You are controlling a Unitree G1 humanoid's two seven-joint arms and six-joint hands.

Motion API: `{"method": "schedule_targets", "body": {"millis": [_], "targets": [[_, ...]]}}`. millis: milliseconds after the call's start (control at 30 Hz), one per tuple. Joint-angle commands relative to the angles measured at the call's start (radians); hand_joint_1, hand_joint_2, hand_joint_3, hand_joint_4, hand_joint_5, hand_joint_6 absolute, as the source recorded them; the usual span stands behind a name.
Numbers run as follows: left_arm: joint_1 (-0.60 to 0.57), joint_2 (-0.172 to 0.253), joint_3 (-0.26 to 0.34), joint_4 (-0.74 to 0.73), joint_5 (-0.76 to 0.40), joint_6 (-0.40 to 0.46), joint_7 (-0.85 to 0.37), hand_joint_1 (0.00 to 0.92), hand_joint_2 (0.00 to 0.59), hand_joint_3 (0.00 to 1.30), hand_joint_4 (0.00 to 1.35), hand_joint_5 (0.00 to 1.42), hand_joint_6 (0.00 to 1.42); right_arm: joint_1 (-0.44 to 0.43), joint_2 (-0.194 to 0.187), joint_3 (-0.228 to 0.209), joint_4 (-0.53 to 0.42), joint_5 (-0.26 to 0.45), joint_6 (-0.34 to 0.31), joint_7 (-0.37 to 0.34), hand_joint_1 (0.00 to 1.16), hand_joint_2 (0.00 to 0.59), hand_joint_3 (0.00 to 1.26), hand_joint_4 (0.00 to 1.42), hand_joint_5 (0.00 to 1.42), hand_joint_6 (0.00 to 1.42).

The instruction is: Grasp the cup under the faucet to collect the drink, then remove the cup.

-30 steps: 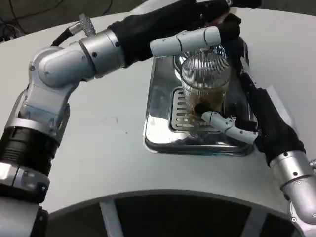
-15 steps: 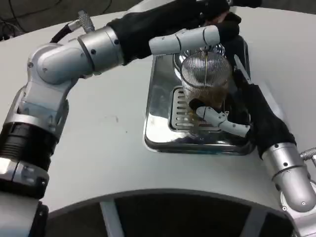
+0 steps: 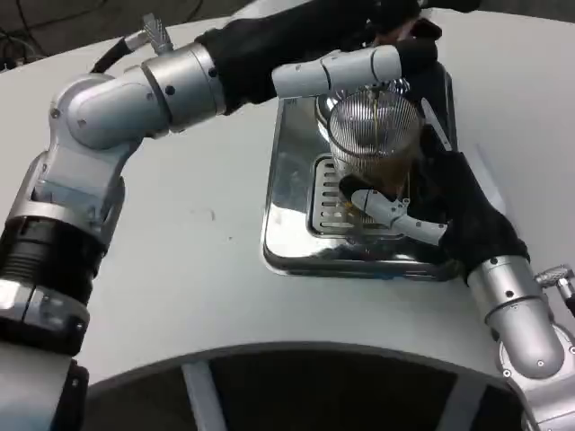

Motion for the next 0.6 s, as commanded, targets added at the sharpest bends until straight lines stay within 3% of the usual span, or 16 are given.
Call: {"method": "schedule_targets", "body": {"millis": [33,600], "targets": [[0.006,0.014,-0.029,0.023,0.045,-0.015,-0.027,0.000,0.120,0.14,0.04,0.13,0.09,-0.010,0.019,0.007,0.017,0.010,-0.023,-0.012,0.66,0.205,0.00,0.00,0.00,0.00],[0.005,0.013,-0.032,0.024,0.056,-0.027,-0.032,0.000,0.120,0.14,0.04,0.13,0.09,-0.020,0.041,-0.003,0.012,0.036,-0.017,-0.019,0.66,0.212,0.00,0.00,0.00,0.00]]}}
